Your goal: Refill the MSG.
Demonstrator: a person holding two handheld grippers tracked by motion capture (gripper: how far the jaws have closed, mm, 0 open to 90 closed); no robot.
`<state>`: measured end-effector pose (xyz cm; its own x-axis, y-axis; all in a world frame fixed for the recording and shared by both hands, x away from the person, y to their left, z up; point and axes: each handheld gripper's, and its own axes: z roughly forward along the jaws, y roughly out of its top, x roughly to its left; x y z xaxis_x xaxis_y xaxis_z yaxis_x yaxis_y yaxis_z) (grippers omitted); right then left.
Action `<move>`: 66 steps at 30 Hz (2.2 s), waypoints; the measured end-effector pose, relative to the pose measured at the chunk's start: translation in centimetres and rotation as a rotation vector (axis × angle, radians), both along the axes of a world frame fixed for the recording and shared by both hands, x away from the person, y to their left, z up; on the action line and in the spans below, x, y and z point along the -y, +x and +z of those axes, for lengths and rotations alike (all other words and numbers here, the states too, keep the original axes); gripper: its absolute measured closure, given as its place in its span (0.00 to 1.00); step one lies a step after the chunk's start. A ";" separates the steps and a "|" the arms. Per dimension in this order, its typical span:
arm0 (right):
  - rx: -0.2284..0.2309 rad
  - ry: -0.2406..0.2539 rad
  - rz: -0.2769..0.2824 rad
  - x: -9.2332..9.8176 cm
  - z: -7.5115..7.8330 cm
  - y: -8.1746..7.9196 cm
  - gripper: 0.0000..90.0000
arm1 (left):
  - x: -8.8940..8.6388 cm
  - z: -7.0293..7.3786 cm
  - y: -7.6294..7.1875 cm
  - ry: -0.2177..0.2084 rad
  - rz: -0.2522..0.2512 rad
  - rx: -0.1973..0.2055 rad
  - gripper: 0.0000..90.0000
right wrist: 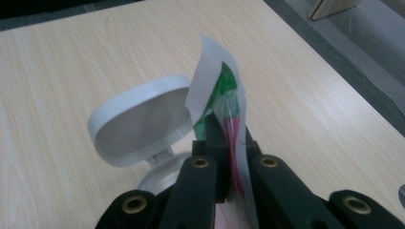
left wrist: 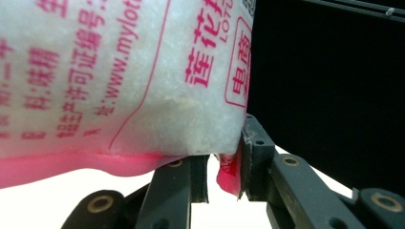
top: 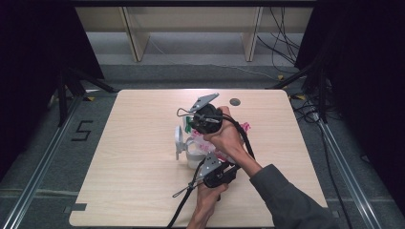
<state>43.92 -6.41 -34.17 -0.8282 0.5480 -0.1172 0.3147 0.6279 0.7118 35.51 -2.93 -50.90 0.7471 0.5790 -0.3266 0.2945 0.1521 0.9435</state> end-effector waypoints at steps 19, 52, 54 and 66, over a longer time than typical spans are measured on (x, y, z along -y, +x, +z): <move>0.025 -0.013 0.021 -0.3 -0.2 0.1 1.00 | -0.2 0.1 -0.1 0.020 0.014 -0.011 0.84; 0.024 -0.064 0.006 -0.7 -0.4 -0.1 1.00 | 0.0 0.0 0.0 -0.063 -0.015 -0.007 0.84; 0.016 -0.047 -0.006 -0.9 -0.3 -0.2 1.00 | 0.0 0.0 0.0 -0.073 0.005 -0.007 0.84; 0.016 -0.037 0.007 -0.9 -0.1 0.0 1.00 | 0.0 0.2 0.0 -0.080 -0.002 -0.007 0.84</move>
<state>43.97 -5.52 -34.26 -0.8299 0.5373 -0.1504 0.2991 0.6559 0.6931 35.47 -2.90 -50.74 0.7456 0.5495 -0.3771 0.3014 0.2267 0.9262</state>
